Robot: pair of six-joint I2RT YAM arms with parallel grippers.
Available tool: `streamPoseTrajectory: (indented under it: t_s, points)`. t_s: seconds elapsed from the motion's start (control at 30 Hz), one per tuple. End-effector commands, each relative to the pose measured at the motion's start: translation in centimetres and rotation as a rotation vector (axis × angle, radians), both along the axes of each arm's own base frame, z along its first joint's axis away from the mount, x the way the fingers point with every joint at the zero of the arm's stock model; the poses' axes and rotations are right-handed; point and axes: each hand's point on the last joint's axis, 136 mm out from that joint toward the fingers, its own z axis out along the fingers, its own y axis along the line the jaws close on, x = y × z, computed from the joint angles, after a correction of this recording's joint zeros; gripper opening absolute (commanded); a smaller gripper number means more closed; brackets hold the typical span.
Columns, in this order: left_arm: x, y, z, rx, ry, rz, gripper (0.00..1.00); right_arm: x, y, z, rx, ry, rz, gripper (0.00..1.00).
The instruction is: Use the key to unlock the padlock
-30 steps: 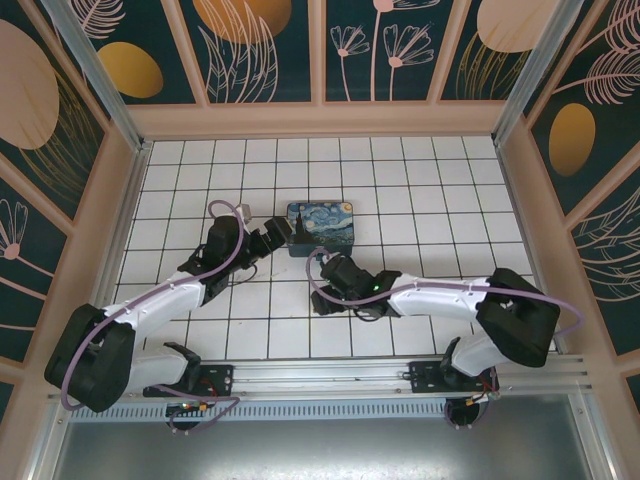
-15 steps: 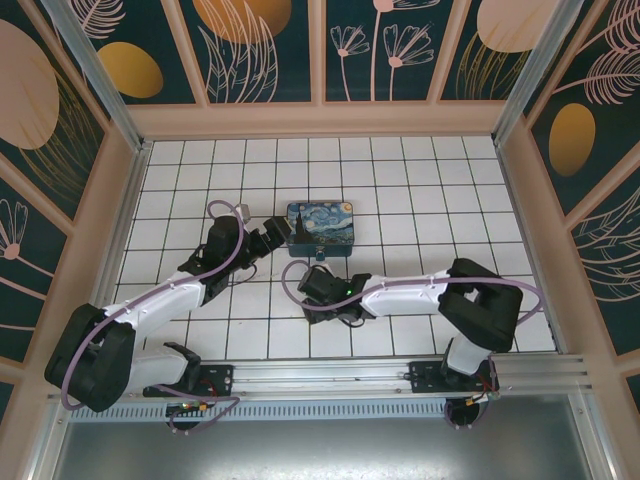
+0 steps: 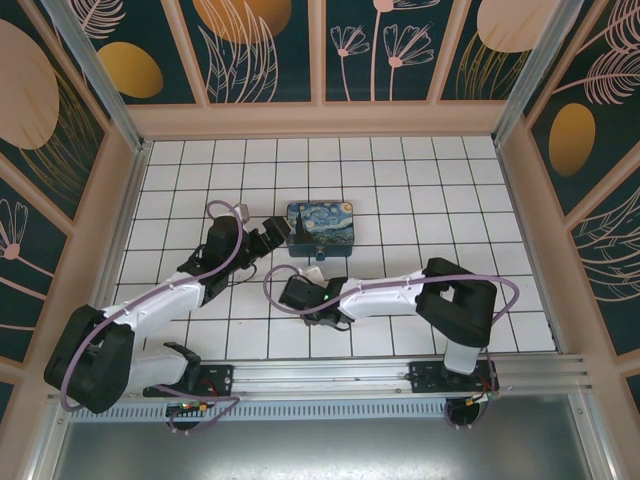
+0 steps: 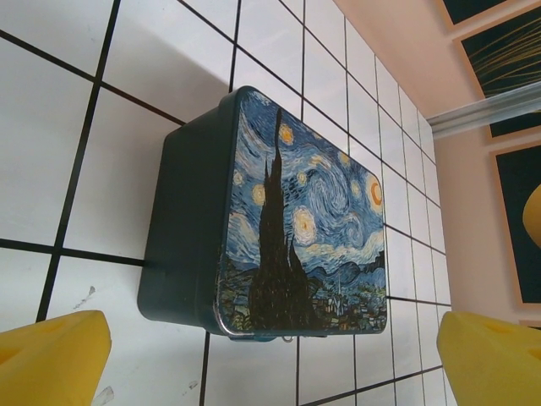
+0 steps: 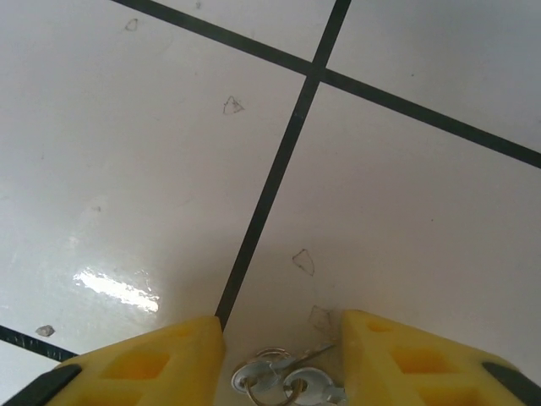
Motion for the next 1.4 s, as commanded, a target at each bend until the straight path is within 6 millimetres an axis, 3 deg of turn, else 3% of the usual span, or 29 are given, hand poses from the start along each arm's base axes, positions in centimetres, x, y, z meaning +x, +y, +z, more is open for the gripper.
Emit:
streamPoseTrajectory:
  t_s: [0.0, 0.2, 0.4, 0.7, 0.8, 1.07, 1.37]
  points:
    - [-0.2, 0.5, 0.1, -0.005, -0.003, 0.021, 0.99, -1.9, -0.7, -2.3, -0.053, 0.072, -0.027, 0.44]
    - [-0.3, 0.6, 0.2, -0.003, -0.007, 0.019, 0.99, -2.4, -1.0, -2.4, -0.093, 0.061, -0.045, 0.45]
    - [-0.2, 0.5, 0.3, -0.005, -0.007, 0.017, 0.99, -2.9, -1.2, -2.9, -0.1, 0.07, -0.053, 0.39]
    - [-0.3, 0.5, 0.2, -0.01, -0.002, 0.014, 0.99, -2.1, -1.9, -3.8, -0.019, 0.118, -0.063, 0.01]
    - [-0.4, 0.6, -0.1, -0.007, 0.006, 0.017, 0.99, -1.7, -1.9, -3.4, 0.038, 0.126, -0.056, 0.0]
    - [-0.5, 0.4, 0.1, -0.011, 0.007, 0.009, 0.99, 0.3, -0.8, 0.2, 0.151, 0.083, -0.049, 0.0]
    - [-0.7, -0.6, 1.2, -0.048, -0.012, -0.045, 0.99, 3.7, -1.8, 7.3, 0.451, -0.006, -0.106, 0.0]
